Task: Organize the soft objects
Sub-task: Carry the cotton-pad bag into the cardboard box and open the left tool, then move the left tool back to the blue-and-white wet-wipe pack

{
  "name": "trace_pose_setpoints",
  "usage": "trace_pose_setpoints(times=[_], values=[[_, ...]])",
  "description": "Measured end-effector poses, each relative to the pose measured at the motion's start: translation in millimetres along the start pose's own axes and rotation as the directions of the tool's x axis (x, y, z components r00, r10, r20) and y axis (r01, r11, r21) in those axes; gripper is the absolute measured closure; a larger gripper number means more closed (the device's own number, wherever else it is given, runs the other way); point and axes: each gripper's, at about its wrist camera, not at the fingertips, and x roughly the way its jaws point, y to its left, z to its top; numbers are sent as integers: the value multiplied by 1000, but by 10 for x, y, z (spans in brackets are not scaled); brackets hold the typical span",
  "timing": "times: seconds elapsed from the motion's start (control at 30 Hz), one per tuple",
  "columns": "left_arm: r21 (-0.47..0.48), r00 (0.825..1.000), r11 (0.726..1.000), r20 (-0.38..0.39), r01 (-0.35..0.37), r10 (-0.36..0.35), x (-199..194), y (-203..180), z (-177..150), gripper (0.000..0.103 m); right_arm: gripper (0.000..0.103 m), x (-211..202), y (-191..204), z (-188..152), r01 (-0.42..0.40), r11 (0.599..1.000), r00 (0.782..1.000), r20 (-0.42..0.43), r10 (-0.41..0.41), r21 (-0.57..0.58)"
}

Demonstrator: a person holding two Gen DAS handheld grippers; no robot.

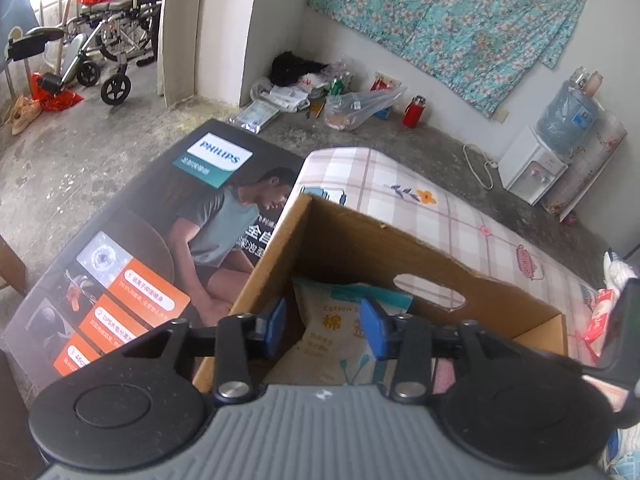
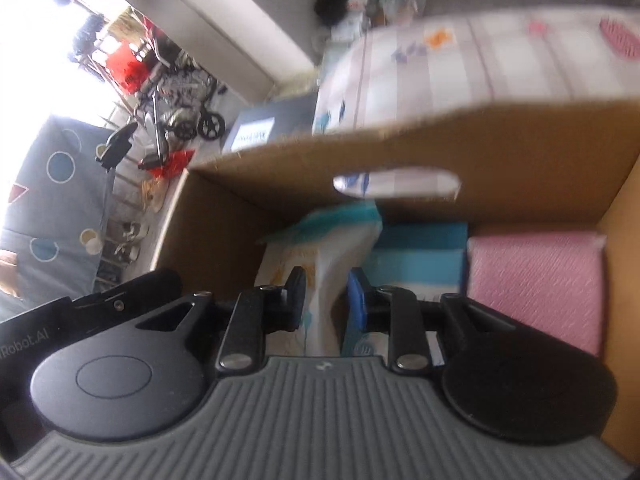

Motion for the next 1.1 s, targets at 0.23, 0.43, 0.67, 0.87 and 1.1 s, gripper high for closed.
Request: trace_pose_setpoints(times=[0.23,0.43,0.67,0.87,1.1], values=[[-69,996,997,86,24,-18,-283,159,60,37,83,79,62,126,-20,1000,1000,-19,19,-19],[-102,995,995,101,14,-3,-437,278,46,34,83,393,-74,52,-39,997,996,-72,44,63],[-108,984,991,171,78,-59,-815,256,-106,23,78,-108,-103,44,-144,986,990,4,144,87],[-11,979,991,163,130,-126,-1073,-59,-469,17,55,-1082,-263,-251,-272,960,956,130,262,67],[117,959,962,111,246,-259,-1303,-604,-988,9,40,-2282,-800,-777,-222,973,924,332,191,58]])
